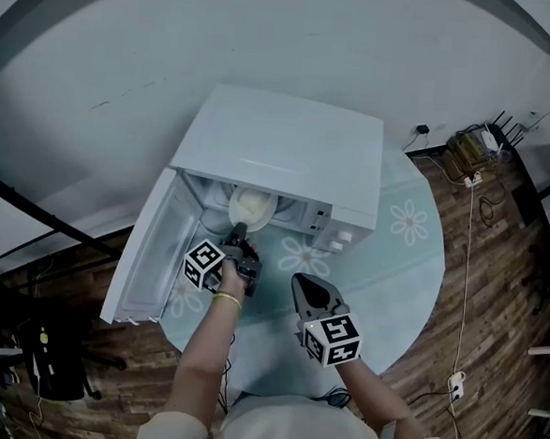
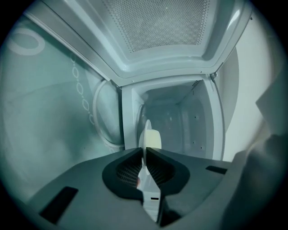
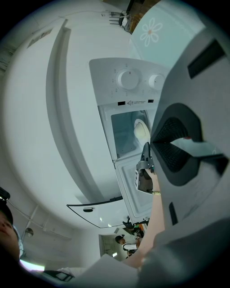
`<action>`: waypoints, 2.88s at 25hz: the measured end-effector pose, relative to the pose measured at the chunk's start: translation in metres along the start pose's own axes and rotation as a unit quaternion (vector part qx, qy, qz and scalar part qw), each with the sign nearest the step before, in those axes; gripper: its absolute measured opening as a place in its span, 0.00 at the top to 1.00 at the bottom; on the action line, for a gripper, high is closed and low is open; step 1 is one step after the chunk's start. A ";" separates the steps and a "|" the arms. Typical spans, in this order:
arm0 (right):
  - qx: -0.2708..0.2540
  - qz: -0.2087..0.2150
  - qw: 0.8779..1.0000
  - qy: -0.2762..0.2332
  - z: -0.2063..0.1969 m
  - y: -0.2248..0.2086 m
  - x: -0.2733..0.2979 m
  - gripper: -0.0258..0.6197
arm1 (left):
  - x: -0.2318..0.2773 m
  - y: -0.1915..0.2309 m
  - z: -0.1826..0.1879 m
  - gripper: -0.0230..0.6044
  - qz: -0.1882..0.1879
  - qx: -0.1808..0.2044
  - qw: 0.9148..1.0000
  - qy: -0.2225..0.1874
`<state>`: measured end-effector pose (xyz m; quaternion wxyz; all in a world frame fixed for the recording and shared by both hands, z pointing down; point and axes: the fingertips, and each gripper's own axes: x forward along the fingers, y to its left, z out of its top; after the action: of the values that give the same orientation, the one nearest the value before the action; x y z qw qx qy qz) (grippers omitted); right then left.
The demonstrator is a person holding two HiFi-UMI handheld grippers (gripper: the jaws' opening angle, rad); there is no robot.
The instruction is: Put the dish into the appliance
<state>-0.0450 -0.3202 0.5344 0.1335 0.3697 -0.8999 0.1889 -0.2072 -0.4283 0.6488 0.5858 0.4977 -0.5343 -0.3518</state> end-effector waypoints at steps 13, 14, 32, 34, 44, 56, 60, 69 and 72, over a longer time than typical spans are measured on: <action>0.010 -0.009 1.000 0.001 -0.001 -0.010 0.002 0.95 | 0.033 -0.006 0.005 0.90 0.011 0.013 1.000 0.006; 0.010 -0.010 1.000 0.001 -0.001 -0.011 0.002 0.95 | 0.034 -0.006 0.005 0.90 0.011 0.015 1.000 0.007; 0.009 -0.017 1.000 0.000 -0.001 -0.010 0.000 0.95 | 0.044 -0.005 0.008 0.90 0.018 0.025 0.999 0.011; 0.009 -0.017 1.000 -0.001 0.000 -0.008 -0.001 0.95 | 0.042 -0.010 0.010 0.90 0.003 0.028 1.000 0.008; 0.003 -0.019 1.000 -0.011 0.003 0.002 -0.014 0.95 | 0.018 -0.022 -0.002 0.70 -0.025 0.067 0.997 0.034; 0.005 -0.036 0.999 -0.020 -0.008 0.028 -0.045 0.95 | -0.067 -0.053 -0.037 0.85 -0.046 0.213 0.974 0.066; 0.009 -0.046 0.999 -0.020 -0.019 0.038 -0.062 0.95 | -0.108 -0.057 -0.049 0.93 -0.048 0.264 0.961 0.069; 0.013 -0.063 0.998 -0.016 -0.042 0.055 -0.098 0.95 | -0.197 -0.046 -0.086 0.94 -0.022 0.351 0.931 0.095; 0.012 -0.064 0.998 -0.017 -0.045 0.061 -0.106 0.95 | -0.221 -0.044 -0.098 0.94 -0.019 0.365 0.925 0.108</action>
<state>-0.0110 -0.1951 0.5200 0.1253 0.4311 -0.8742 0.1847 -0.1463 -0.2103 0.5522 0.4107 0.7221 -0.5498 -0.0877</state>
